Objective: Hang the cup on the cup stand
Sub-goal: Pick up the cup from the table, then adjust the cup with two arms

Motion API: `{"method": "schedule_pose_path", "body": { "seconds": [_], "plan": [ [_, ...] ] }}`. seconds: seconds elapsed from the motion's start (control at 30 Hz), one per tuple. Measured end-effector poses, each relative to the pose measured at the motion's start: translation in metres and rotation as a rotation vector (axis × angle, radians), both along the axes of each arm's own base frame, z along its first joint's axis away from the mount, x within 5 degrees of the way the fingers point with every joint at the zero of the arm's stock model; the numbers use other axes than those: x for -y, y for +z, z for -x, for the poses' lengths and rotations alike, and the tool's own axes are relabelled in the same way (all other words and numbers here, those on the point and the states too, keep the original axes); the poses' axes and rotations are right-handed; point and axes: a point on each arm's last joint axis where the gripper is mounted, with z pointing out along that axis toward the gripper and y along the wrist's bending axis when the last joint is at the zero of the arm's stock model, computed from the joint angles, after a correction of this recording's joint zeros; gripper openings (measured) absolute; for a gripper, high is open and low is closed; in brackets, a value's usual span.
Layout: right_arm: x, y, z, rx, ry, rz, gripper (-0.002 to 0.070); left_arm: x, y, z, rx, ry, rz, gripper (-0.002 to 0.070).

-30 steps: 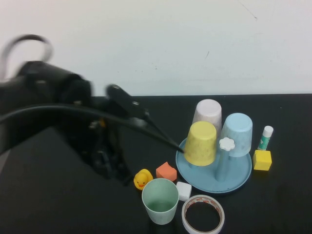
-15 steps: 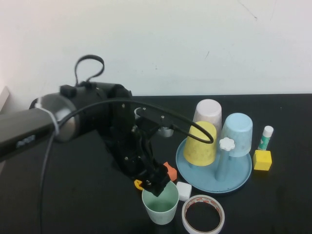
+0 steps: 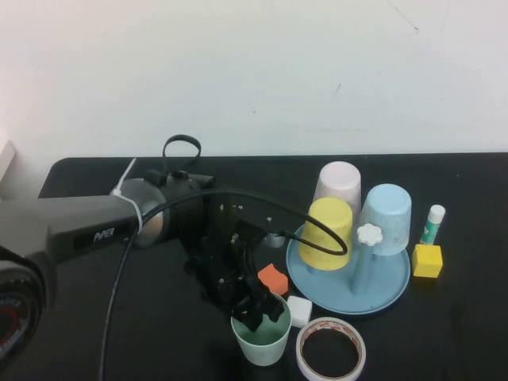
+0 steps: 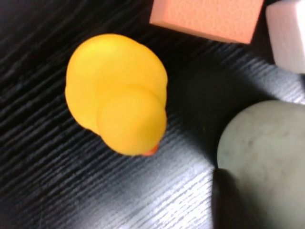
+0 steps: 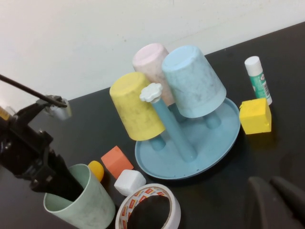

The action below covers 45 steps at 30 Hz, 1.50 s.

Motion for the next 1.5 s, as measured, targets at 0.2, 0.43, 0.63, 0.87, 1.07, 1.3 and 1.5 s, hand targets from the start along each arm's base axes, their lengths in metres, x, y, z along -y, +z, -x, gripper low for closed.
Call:
{"method": "schedule_pose_path", "body": {
  "seconds": [0.2,0.43,0.63,0.87,1.07,1.3,1.5],
  "plan": [
    [0.0,0.0,0.0,0.0,0.0,0.0,-0.0001,0.001,-0.001,-0.003,0.024,0.006,0.005,0.0043],
    [0.0,0.0,0.0,0.0,0.0,0.0,-0.0001,-0.008,0.032,0.003,0.087,-0.046,-0.028,0.0007],
    [0.0,0.0,0.0,0.002,0.002,0.006,-0.0001,-0.036,0.113,0.037,0.313,-0.052,0.051,0.0007],
    [0.0,0.0,0.0,0.002,0.002,0.008,-0.0001,-0.082,0.137,0.105,0.57,0.036,0.239,0.0007],
    [0.0,0.0,0.0,0.002,0.002,0.003,-0.0001,-0.116,0.147,0.149,0.85,0.133,0.434,0.0006],
    [-0.002,0.0,0.001,-0.003,0.018,-0.02,-0.0001,-0.127,0.154,0.159,1.039,0.179,0.538,0.0007],
    [-0.009,0.003,0.003,0.022,0.097,-0.029,-0.0001,-0.13,0.171,0.155,1.325,0.212,0.664,0.0006]
  ]
}}
